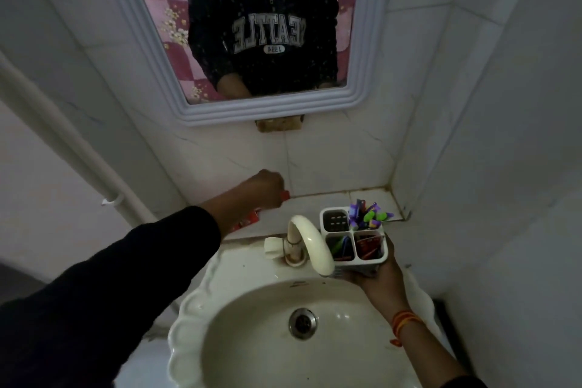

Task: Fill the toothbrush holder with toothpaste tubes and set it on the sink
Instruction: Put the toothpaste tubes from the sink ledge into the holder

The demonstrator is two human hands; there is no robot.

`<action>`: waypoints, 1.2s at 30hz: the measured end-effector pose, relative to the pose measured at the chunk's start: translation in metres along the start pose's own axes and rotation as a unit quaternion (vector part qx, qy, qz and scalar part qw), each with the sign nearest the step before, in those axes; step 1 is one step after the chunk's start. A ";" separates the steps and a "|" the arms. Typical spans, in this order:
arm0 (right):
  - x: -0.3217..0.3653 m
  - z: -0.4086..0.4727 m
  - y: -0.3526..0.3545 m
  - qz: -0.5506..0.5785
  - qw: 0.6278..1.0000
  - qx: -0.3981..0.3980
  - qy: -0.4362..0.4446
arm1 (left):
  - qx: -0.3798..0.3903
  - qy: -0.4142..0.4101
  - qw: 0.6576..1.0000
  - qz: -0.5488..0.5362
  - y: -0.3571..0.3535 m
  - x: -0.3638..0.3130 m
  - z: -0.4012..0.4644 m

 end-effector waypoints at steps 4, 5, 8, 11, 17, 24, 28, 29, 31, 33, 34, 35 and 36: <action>-0.001 0.003 0.006 -0.003 1.000 0.003 -0.008 | 0.023 0.040 0.999 -0.030 -0.055 0.028 0.021; 0.001 0.000 0.009 -0.035 0.999 -0.016 0.028 | 0.004 0.043 0.999 -0.032 -0.064 0.032 0.028; 0.001 -0.005 0.005 -0.090 0.994 0.015 0.055 | -0.061 0.034 0.997 -0.027 -0.078 0.031 0.039; -0.002 -0.004 0.007 -0.100 0.993 0.006 0.069 | -0.101 -0.011 0.994 0.033 -0.085 0.025 0.043; -0.003 -0.003 0.006 -0.068 0.997 -0.001 0.046 | -0.154 -0.024 0.987 -0.044 -0.067 0.011 0.037; -0.001 -0.010 0.002 -0.036 0.998 -0.008 0.044 | -0.021 -0.115 0.993 -0.032 -0.083 0.002 0.039; -0.001 -0.007 0.002 -0.013 0.999 0.004 0.032 | -0.005 -0.127 0.992 -0.001 -0.095 -0.009 0.046; -0.001 -0.007 0.002 -0.002 1.000 0.004 0.030 | -0.008 -0.127 0.992 -0.010 -0.097 -0.010 0.047; -0.002 -0.006 0.002 0.011 1.000 0.006 0.020 | -0.006 -0.142 0.989 -0.049 -0.098 -0.013 0.047; -0.003 -0.004 0.004 0.021 1.000 -0.001 0.019 | 0.012 -0.162 0.979 -0.122 -0.095 -0.016 0.049; -0.004 -0.004 0.002 0.025 0.999 0.003 0.020 | 0.024 -0.162 0.973 -0.160 -0.090 -0.019 0.048; -0.004 -0.005 0.001 0.027 0.999 0.004 0.022 | 0.031 -0.163 0.968 -0.187 -0.084 -0.021 0.049; -0.004 -0.006 -0.001 0.031 0.999 0.011 0.019 | 0.039 -0.164 0.966 -0.197 -0.079 -0.025 0.052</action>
Point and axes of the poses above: each hand's wrist, its own z-axis towards the middle knuckle, its own y-axis out of the back of the hand, x = y × z, the point moved 5 cm from there along z, towards the middle knuckle, and after that the axes turned 5 degrees about -y, right-handed, at the moved point
